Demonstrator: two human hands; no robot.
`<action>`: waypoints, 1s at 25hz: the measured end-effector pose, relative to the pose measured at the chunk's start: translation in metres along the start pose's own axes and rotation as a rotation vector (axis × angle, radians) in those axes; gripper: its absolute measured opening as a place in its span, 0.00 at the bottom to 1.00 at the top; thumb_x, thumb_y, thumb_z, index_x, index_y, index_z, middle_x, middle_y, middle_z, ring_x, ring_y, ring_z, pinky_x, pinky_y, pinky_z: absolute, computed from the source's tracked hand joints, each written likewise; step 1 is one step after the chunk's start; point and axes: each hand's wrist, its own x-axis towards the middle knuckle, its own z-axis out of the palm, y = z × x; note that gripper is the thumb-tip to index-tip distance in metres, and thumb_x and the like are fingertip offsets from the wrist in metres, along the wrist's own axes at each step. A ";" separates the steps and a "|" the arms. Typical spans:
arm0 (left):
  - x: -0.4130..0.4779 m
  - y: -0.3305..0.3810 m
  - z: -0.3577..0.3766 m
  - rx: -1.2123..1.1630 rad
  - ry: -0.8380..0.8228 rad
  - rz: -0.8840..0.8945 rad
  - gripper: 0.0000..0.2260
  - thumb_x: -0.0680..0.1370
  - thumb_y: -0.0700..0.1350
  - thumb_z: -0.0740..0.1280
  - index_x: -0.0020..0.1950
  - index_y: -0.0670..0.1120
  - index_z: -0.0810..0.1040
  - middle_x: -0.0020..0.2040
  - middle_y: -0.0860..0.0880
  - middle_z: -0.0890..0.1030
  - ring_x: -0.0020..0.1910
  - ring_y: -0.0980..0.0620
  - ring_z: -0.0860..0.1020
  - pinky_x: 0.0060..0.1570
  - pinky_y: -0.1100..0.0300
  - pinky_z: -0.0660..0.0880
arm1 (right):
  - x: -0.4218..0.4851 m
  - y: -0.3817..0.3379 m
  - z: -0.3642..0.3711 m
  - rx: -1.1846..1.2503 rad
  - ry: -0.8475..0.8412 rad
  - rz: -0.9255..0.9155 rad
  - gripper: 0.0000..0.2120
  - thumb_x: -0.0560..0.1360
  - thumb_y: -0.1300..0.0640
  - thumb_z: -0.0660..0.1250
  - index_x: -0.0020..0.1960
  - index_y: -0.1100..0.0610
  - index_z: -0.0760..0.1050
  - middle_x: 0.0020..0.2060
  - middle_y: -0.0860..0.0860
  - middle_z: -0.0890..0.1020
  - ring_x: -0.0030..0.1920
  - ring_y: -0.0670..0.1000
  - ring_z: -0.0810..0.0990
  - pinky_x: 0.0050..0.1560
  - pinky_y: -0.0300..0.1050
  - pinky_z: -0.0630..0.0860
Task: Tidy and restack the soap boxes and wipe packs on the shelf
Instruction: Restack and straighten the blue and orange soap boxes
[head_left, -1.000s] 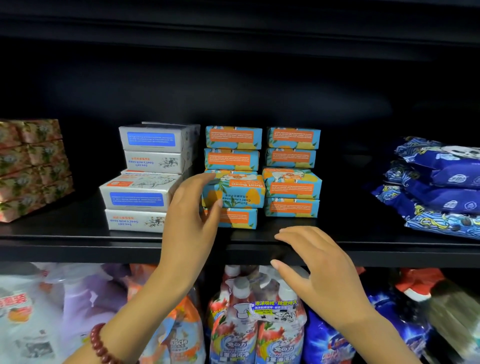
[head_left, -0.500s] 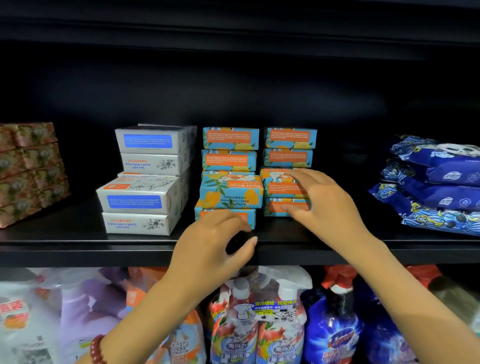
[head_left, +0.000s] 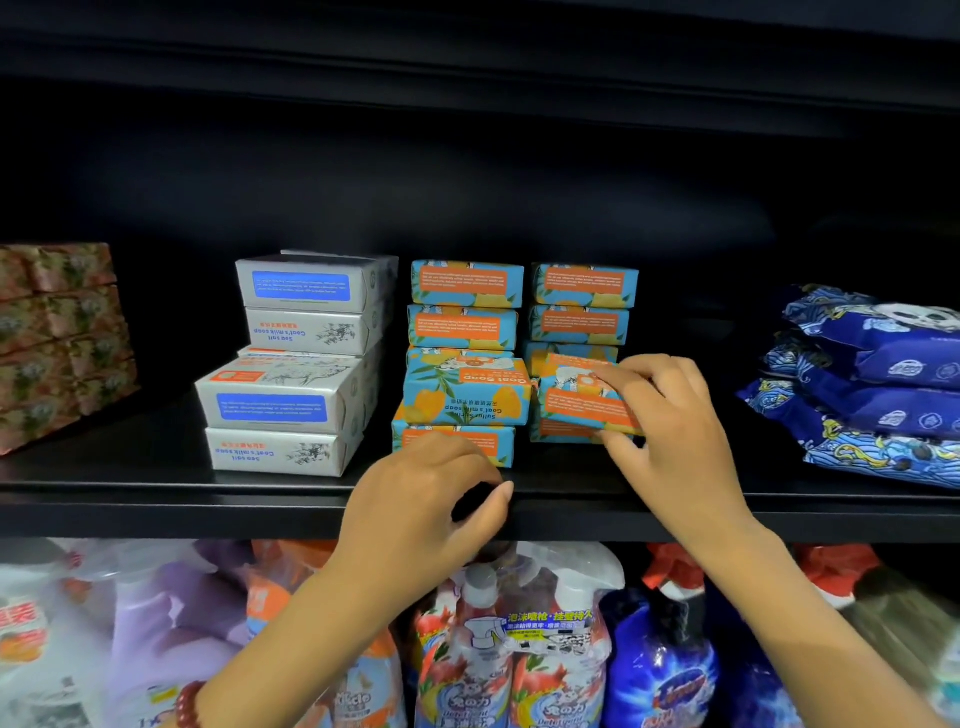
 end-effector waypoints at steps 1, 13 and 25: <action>0.000 0.000 0.000 -0.011 0.004 -0.017 0.15 0.76 0.55 0.61 0.41 0.48 0.83 0.40 0.55 0.82 0.42 0.54 0.80 0.36 0.55 0.77 | -0.004 0.001 -0.003 0.060 0.039 -0.006 0.23 0.66 0.65 0.75 0.59 0.63 0.75 0.53 0.56 0.76 0.56 0.49 0.68 0.51 0.36 0.67; 0.032 0.003 -0.015 -1.036 -0.031 -0.580 0.25 0.63 0.63 0.68 0.39 0.40 0.80 0.37 0.41 0.81 0.33 0.43 0.78 0.33 0.56 0.76 | -0.023 -0.044 -0.015 0.099 0.403 -0.530 0.08 0.76 0.65 0.66 0.55 0.63 0.73 0.51 0.55 0.74 0.52 0.56 0.75 0.57 0.50 0.74; 0.016 0.004 -0.013 -1.044 0.119 -0.399 0.18 0.62 0.52 0.75 0.48 0.45 0.80 0.46 0.48 0.85 0.46 0.50 0.83 0.47 0.58 0.80 | -0.019 -0.050 -0.029 0.700 -0.044 0.217 0.30 0.66 0.36 0.69 0.65 0.41 0.67 0.59 0.37 0.75 0.61 0.38 0.72 0.56 0.28 0.69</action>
